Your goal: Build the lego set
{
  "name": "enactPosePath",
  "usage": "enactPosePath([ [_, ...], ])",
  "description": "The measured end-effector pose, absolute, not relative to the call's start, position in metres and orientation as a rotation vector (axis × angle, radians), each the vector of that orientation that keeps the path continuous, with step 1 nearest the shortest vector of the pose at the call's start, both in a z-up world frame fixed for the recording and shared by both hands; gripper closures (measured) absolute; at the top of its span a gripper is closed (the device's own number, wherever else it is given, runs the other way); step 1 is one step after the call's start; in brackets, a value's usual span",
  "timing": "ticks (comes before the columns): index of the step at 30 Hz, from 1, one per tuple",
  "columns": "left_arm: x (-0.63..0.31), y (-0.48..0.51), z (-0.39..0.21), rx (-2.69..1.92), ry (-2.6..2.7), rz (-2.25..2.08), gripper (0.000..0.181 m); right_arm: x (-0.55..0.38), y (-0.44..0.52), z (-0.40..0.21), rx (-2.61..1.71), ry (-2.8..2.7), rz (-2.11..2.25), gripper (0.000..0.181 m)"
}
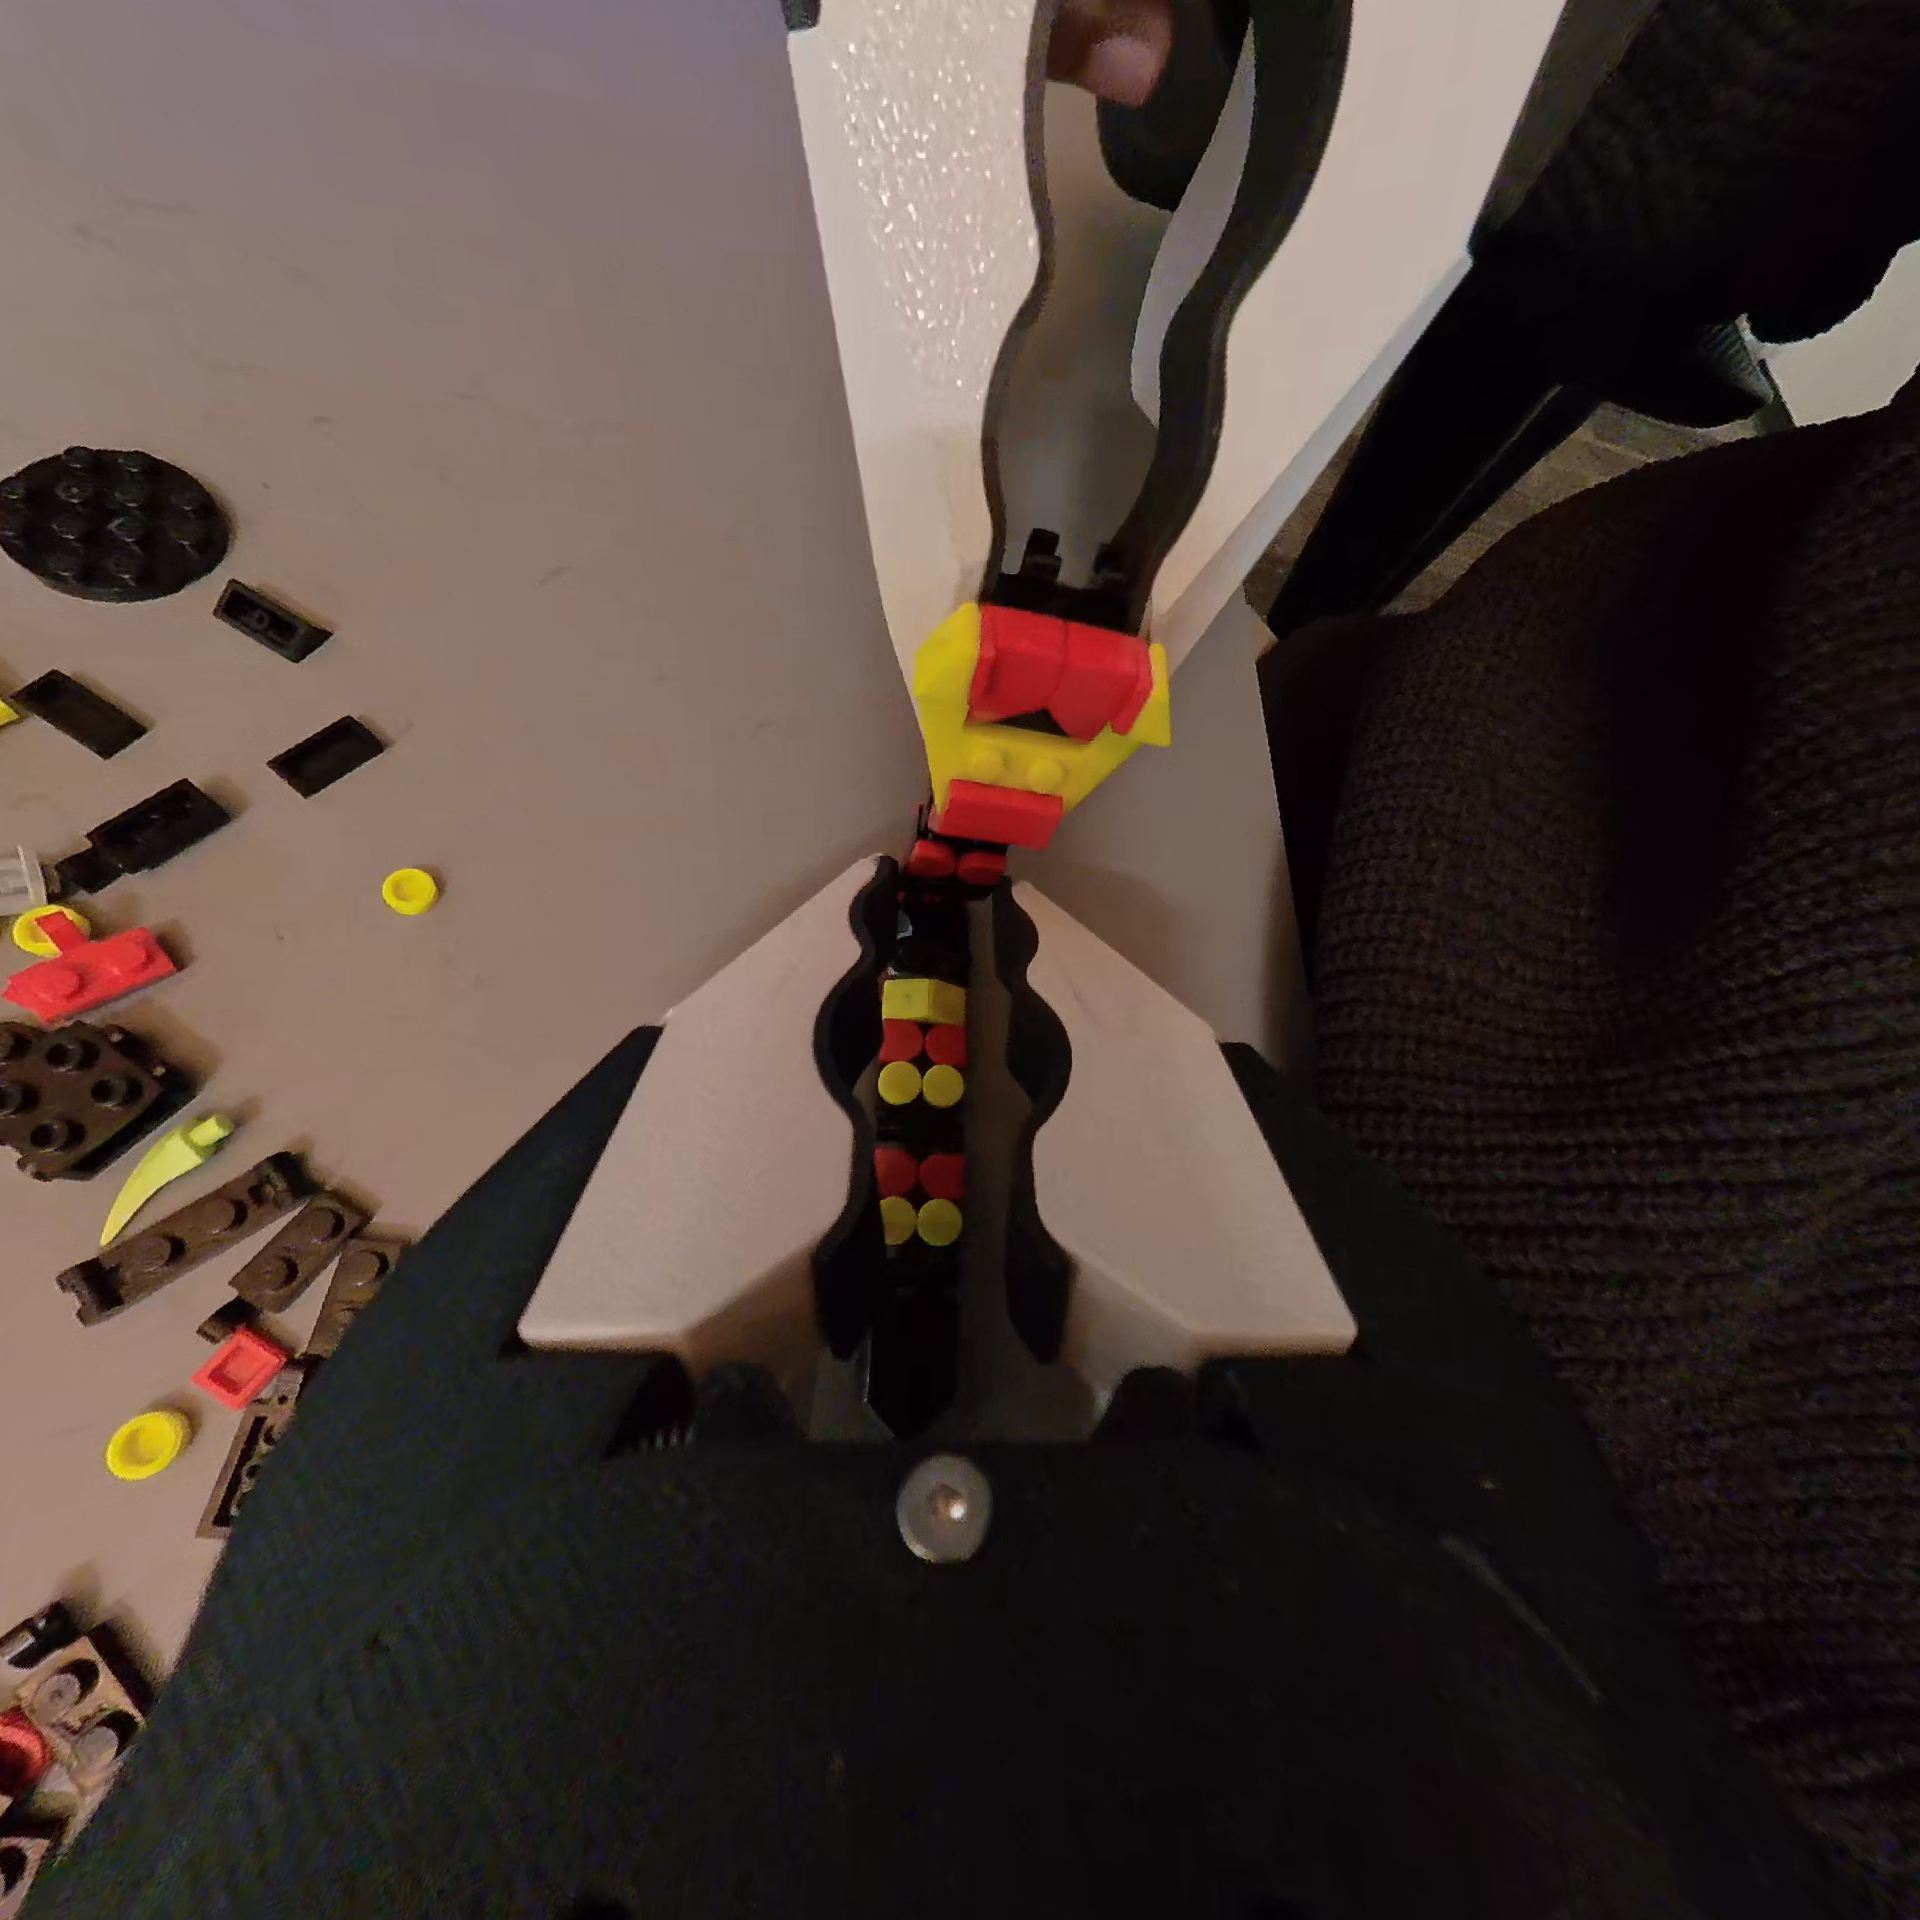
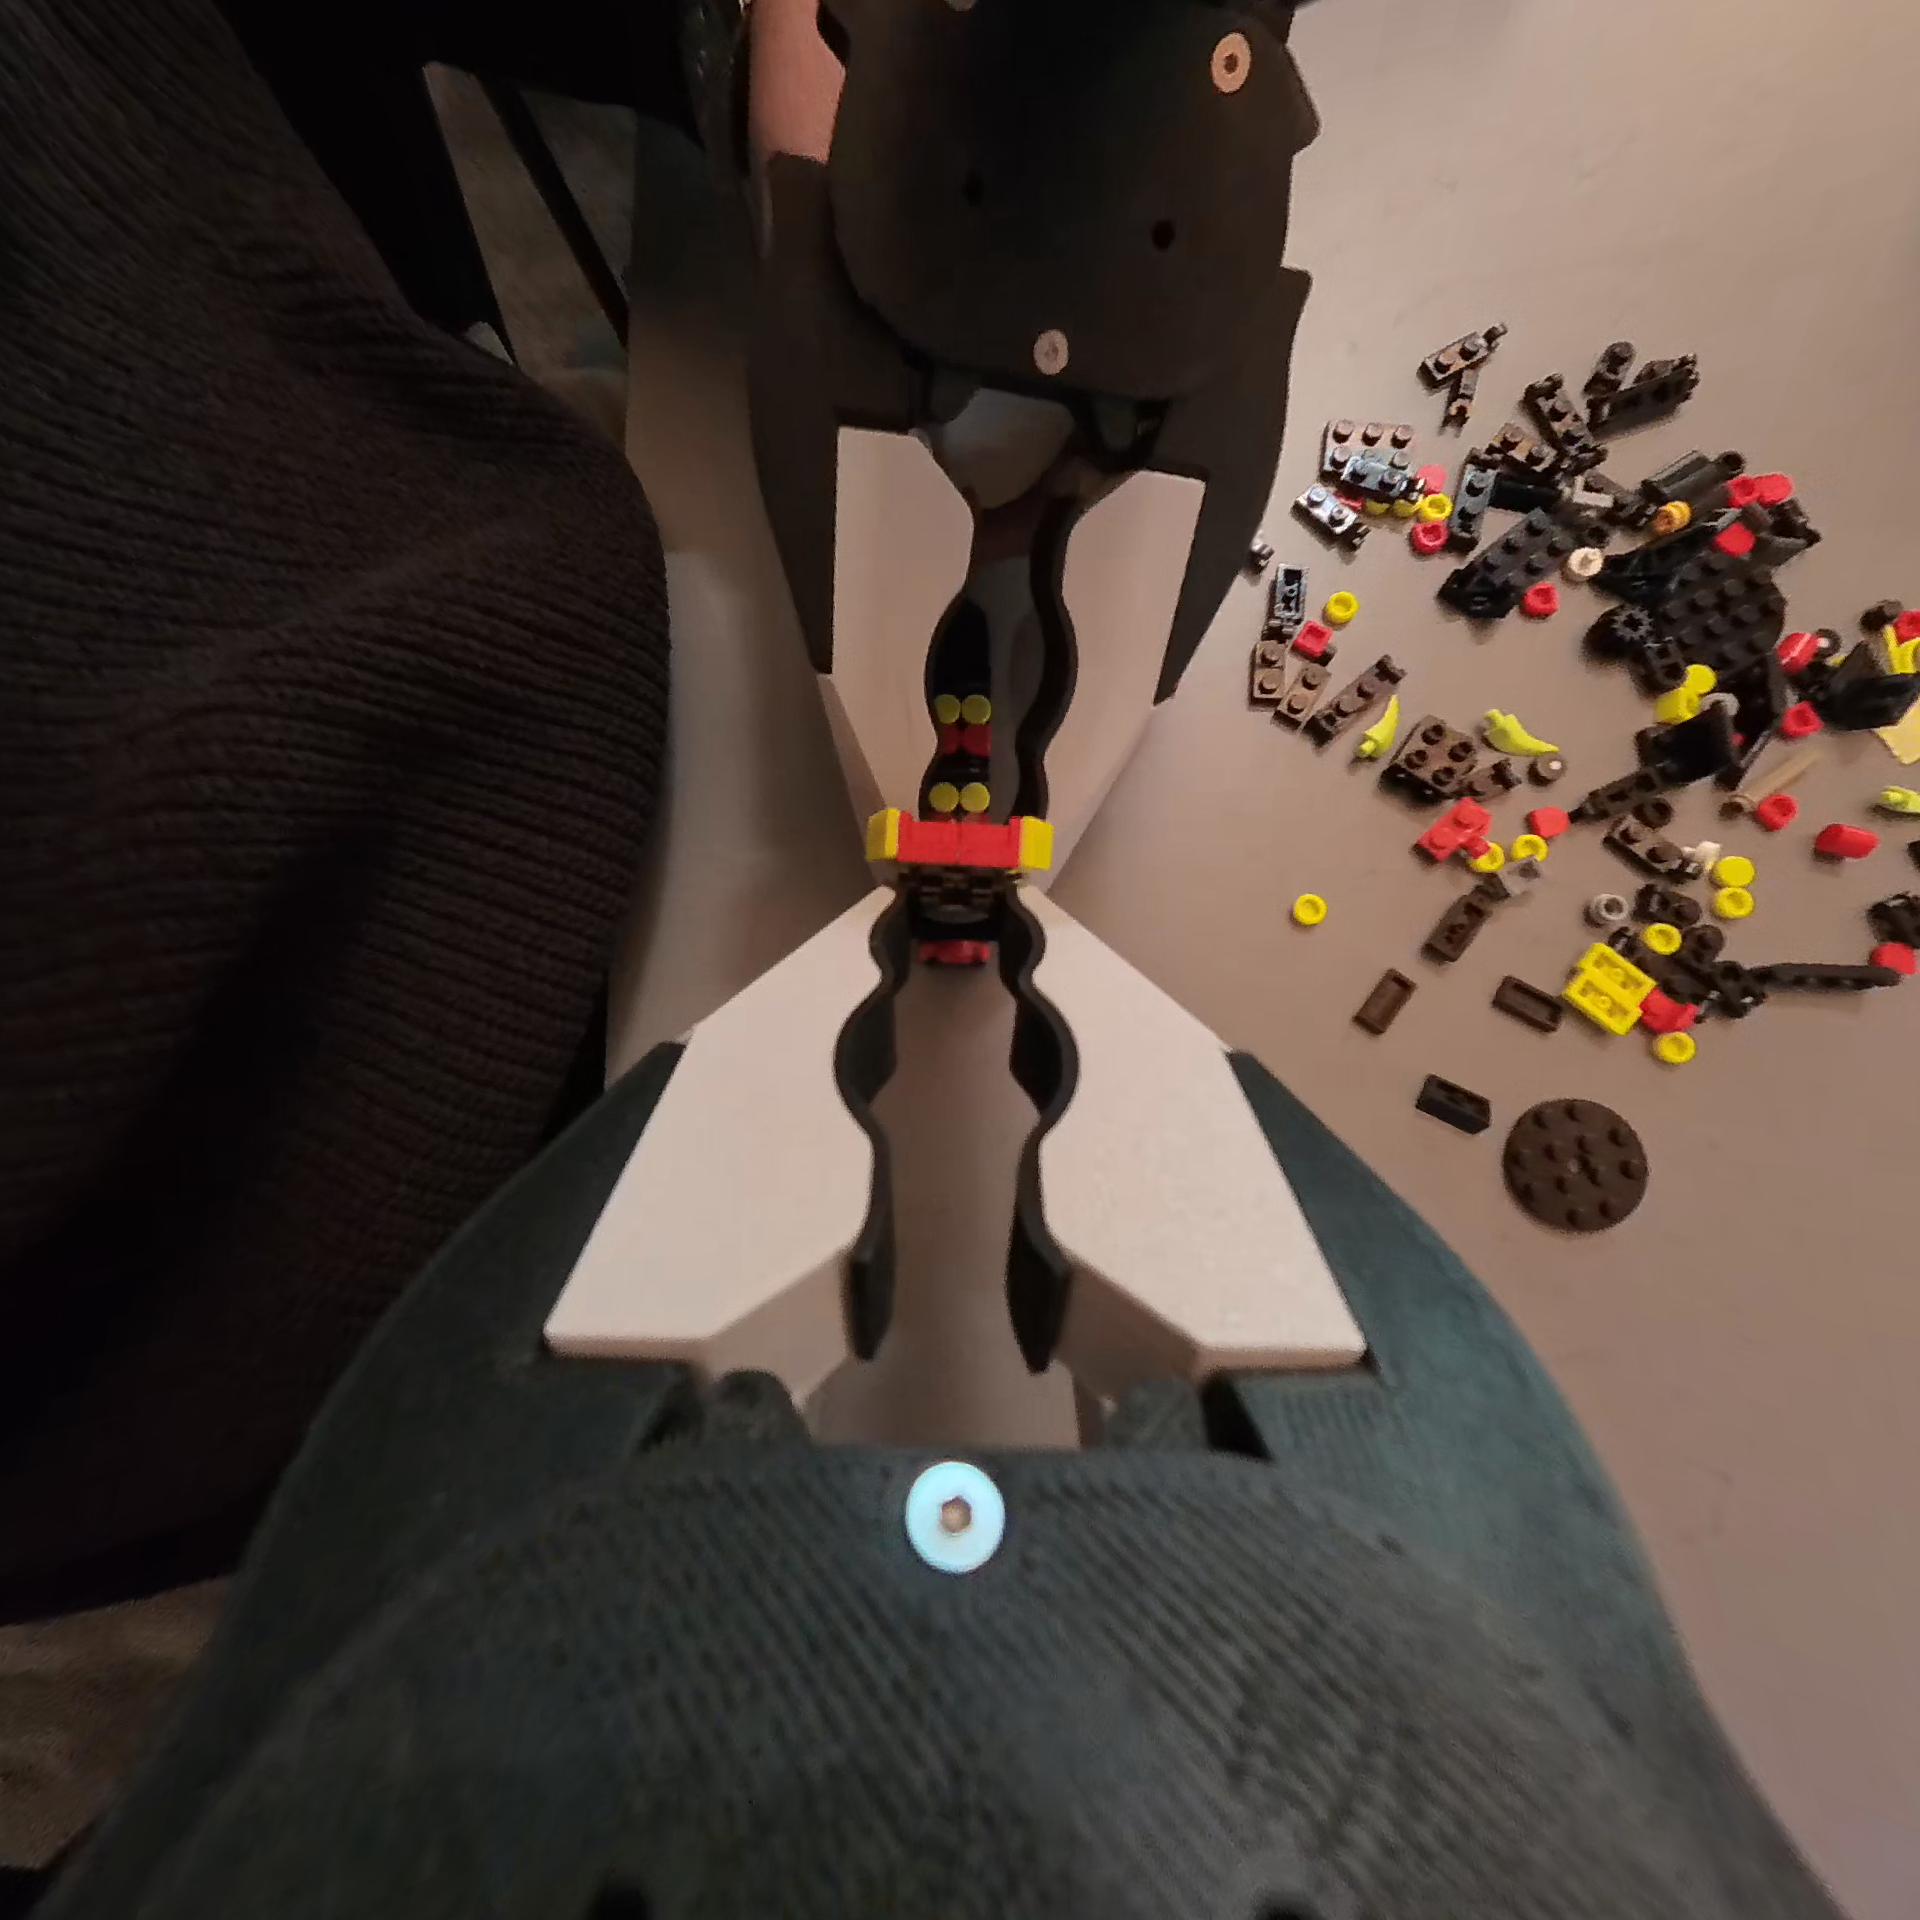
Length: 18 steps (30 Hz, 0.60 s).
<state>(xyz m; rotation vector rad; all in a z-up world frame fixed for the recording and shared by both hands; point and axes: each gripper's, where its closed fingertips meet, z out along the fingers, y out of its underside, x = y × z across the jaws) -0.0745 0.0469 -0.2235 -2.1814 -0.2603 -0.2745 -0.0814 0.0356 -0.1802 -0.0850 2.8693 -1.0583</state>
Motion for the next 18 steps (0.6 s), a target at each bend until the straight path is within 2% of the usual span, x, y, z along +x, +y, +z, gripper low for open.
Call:
enactPosePath([
  [1, -0.0743, 0.0469, -0.2237, -2.182, -0.260, -0.275, 0.165, -0.0811, 0.0355, -0.1802, -0.089, 2.877, -1.051, 0.166],
  [18, -0.0736, 0.0468, -0.2254, -2.194, -0.266, -0.277, 0.164, -0.0793, 0.0349, -0.1808, -0.105, 2.908, -1.032, 0.166],
])
